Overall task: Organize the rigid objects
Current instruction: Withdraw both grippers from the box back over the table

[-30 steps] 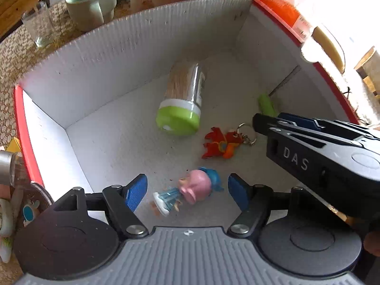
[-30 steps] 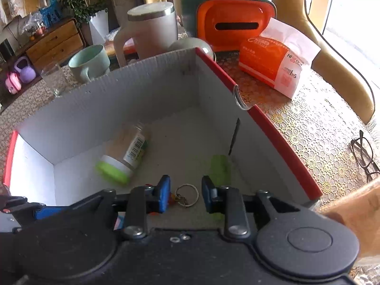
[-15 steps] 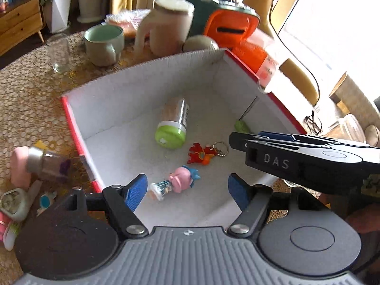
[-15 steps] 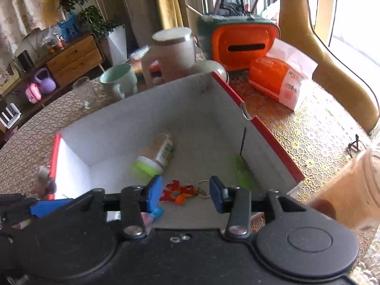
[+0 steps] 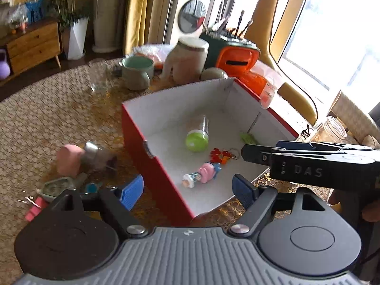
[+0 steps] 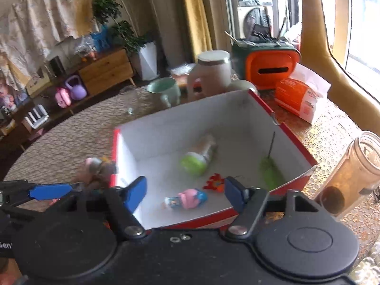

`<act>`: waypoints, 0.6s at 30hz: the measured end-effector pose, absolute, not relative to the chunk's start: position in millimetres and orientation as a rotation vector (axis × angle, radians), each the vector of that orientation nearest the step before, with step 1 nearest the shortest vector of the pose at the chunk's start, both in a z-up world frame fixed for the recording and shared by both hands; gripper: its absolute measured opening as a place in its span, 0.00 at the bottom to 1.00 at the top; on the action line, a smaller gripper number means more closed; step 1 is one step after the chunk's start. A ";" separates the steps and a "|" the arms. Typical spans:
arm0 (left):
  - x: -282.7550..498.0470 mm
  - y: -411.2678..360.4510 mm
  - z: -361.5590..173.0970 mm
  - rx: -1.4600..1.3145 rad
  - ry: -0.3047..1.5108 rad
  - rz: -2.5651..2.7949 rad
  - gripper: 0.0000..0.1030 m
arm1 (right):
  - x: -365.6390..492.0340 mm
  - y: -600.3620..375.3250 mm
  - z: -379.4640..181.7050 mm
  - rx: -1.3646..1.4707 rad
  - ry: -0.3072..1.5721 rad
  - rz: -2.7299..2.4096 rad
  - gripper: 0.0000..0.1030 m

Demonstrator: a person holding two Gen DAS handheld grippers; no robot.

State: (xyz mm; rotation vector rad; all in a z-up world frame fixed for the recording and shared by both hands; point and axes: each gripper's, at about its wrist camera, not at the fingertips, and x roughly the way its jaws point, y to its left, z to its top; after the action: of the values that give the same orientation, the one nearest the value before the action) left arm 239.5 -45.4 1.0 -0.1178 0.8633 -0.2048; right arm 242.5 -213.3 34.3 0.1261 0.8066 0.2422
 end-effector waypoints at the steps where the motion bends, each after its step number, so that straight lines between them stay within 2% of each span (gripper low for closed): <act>1: 232.6 -40.9 3.5 -0.108 0.845 -0.202 0.79 | 236.2 -209.6 36.6 0.129 0.797 0.252 0.77; 10: 179.2 -2.6 16.2 -0.079 0.739 -0.160 0.82 | 194.2 -184.2 47.4 0.158 0.706 0.356 0.96; 18: 140.0 33.7 12.9 -0.075 0.689 -0.110 0.82 | 162.4 -153.1 43.7 0.089 0.633 0.447 0.99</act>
State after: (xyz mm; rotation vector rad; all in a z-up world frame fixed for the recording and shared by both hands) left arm 140.0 33.7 12.9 -0.0755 0.6885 -0.1096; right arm 162.4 -153.1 43.7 0.0891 0.6325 0.4470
